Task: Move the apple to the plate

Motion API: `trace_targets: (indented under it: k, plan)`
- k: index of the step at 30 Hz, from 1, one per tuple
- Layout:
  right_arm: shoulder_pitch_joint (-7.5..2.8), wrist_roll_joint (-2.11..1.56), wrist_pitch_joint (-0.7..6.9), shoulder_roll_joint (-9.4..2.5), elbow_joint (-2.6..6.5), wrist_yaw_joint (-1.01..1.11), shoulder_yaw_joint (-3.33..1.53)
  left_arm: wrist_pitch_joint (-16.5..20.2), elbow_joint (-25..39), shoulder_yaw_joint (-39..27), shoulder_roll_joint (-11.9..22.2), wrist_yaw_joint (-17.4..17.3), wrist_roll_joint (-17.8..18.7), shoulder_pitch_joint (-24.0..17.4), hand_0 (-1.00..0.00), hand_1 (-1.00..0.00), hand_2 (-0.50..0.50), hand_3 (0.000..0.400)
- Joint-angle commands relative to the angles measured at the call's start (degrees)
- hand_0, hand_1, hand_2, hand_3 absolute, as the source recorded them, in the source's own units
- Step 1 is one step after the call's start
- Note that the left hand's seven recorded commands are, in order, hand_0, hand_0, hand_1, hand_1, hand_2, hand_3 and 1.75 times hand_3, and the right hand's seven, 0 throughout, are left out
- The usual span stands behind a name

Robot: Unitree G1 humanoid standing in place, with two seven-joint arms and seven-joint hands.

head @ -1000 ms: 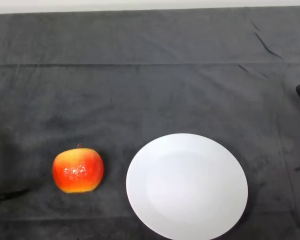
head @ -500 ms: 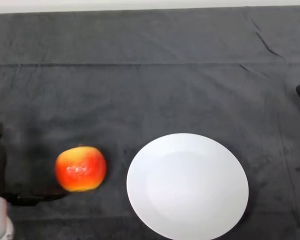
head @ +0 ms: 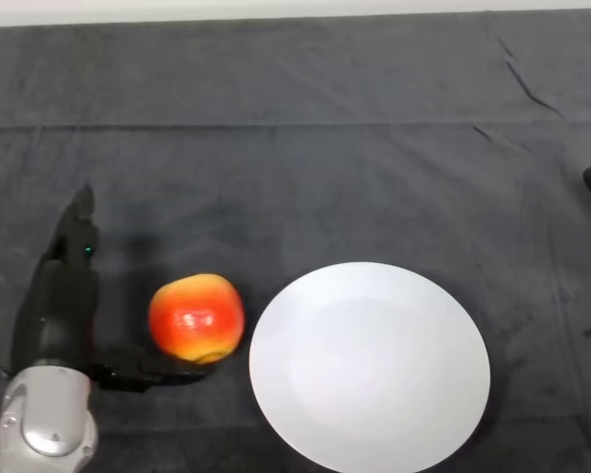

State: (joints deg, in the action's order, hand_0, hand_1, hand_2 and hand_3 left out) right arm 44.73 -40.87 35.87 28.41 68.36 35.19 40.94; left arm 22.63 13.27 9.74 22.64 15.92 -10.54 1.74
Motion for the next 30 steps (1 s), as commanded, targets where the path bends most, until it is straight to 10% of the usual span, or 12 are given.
trace_targets:
  k: [1,6,9,10,11,12,30]
  plan:
    - [-0.69,0.52,-0.58,3.07,0.26,0.51,0.46,-0.66,-1.60,1.25,-0.26,0.11,-2.21,1.83,0.00,0.00,0.00,0.000]
    - [-0.70,0.52,-0.58,3.06,0.24,0.49,0.47,-1.77,-3.50,3.66,-0.88,0.54,-2.03,3.08,-0.10,0.00,-0.05,0.041]
    - [-0.70,0.52,-0.57,3.05,0.23,0.49,0.47,-2.37,-4.68,4.96,-1.19,0.84,-1.84,3.85,-0.48,0.00,-0.24,0.193]
    - [-0.70,0.52,-0.57,3.05,0.22,0.48,0.47,-2.46,-4.90,5.25,-1.21,0.85,-1.75,4.08,-1.00,-0.50,-0.25,0.400]
    - [-0.70,0.52,-0.57,3.05,0.22,0.48,0.47,-2.53,-5.05,5.52,-1.22,0.86,-1.66,4.26,-1.00,-0.90,-0.05,0.400]
    - [-0.71,0.52,-0.57,3.05,0.21,0.48,0.48,-2.63,-5.19,5.84,-1.20,0.87,-1.53,4.47,-1.00,-1.00,0.00,0.400]
    - [-0.71,0.53,-0.56,3.05,0.19,0.46,0.49,1.08,2.01,4.60,0.81,0.64,-1.90,6.17,-1.00,-1.00,0.00,0.400]
